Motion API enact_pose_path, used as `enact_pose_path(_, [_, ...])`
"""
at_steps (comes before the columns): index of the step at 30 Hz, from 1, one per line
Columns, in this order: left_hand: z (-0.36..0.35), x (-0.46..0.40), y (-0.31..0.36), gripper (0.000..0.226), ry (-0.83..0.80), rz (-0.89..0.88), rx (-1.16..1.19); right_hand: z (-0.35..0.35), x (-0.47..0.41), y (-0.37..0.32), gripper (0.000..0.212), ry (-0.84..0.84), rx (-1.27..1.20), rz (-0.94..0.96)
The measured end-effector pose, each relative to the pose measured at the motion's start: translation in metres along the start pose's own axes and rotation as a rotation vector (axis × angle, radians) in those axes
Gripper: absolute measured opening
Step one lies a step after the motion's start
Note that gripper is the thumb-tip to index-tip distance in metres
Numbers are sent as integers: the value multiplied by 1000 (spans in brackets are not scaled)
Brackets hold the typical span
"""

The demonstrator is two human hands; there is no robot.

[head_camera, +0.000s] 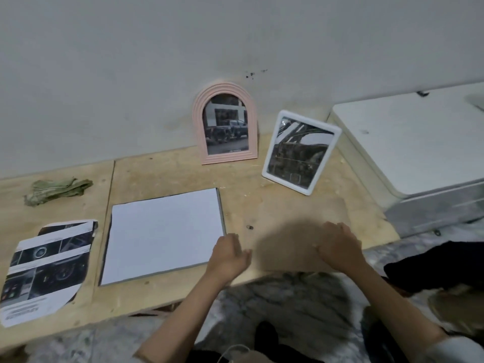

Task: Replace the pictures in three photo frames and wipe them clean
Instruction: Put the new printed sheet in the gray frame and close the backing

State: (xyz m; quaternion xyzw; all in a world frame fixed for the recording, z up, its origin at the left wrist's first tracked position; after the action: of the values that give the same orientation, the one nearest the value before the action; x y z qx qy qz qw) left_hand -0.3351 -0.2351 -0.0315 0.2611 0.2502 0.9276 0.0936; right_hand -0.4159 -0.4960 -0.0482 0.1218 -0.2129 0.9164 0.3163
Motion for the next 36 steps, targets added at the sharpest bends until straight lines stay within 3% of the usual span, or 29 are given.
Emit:
enact_pose_path(4, [-26,-1,22,44,-32,71,-19,9,7,43,56,-3,-184,-187])
enact_pose_path(8, [-38,-4,39,60,-35,95,-22,3,2,63,55,-38,-410,-188])
enact_pose_path(10, [-42,-6,46,64,-21,101,-4,7,7,56,43,-74,-435,-175])
enact_pose_path(13, [-46,-11,49,72,7,128,-25,5,6,50,44,-71,-393,-220])
enact_pose_path(22, [-40,-16,39,32,37,309,104,10,8,39,68,18,-480,-409])
enact_pose_path(24, [-36,-11,34,35,31,325,140,9,10,33,66,33,-469,-390])
enact_pose_path(31, [6,8,-18,78,127,431,239,5,19,-29,57,1,-471,-242])
enact_pose_path(36, [48,9,-85,54,276,487,234,-13,27,-107,58,-117,-462,-106])
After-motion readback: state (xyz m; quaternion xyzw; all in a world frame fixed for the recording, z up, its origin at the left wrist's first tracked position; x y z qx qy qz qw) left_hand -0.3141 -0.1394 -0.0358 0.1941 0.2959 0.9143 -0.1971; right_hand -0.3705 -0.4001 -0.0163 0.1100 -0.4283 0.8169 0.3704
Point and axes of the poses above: each hand's wrist, its own x-axis away from the middle knuckle, its own z-axis out of the back of the hand, y = z × x, the point moved 1 cm from there along -x, towards the middle knuckle, and after that the axes turned 7 degrees about -x, right-handed, at the moved point
